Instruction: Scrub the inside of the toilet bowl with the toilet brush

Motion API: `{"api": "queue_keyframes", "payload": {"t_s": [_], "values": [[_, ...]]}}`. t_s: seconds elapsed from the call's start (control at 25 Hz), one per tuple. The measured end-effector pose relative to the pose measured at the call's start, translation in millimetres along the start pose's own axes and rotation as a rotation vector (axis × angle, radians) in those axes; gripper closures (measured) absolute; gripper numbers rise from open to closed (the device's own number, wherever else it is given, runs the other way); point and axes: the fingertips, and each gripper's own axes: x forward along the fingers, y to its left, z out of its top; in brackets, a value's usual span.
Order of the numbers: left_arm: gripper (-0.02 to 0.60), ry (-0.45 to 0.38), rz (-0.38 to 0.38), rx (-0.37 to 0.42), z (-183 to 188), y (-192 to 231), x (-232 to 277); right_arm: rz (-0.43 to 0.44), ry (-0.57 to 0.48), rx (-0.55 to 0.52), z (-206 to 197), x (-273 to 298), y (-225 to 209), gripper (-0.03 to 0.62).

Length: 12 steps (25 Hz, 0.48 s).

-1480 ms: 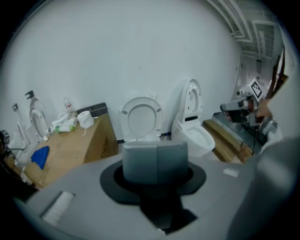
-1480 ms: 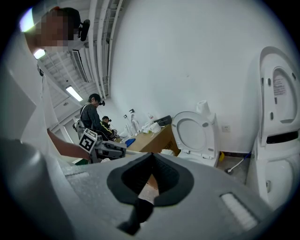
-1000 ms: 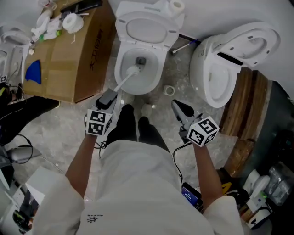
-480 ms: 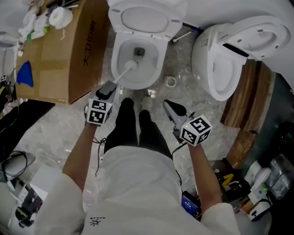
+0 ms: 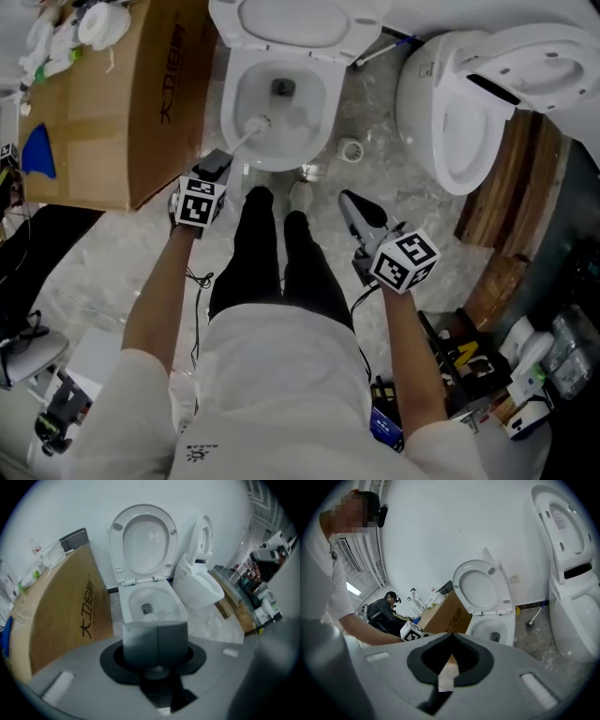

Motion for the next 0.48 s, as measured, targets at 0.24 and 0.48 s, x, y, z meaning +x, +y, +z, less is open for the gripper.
{"api": "queue_keyframes", "payload": {"t_s": [0.24, 0.48], "values": [[0.430, 0.025, 0.001, -0.055, 5, 11, 14, -0.007, -0.015, 0.033, 4, 5, -2, 0.594], [0.430, 0.040, 0.015, -0.059, 9, 24, 26, -0.023, -0.017, 0.049, 7, 9, -10, 0.594]]}}
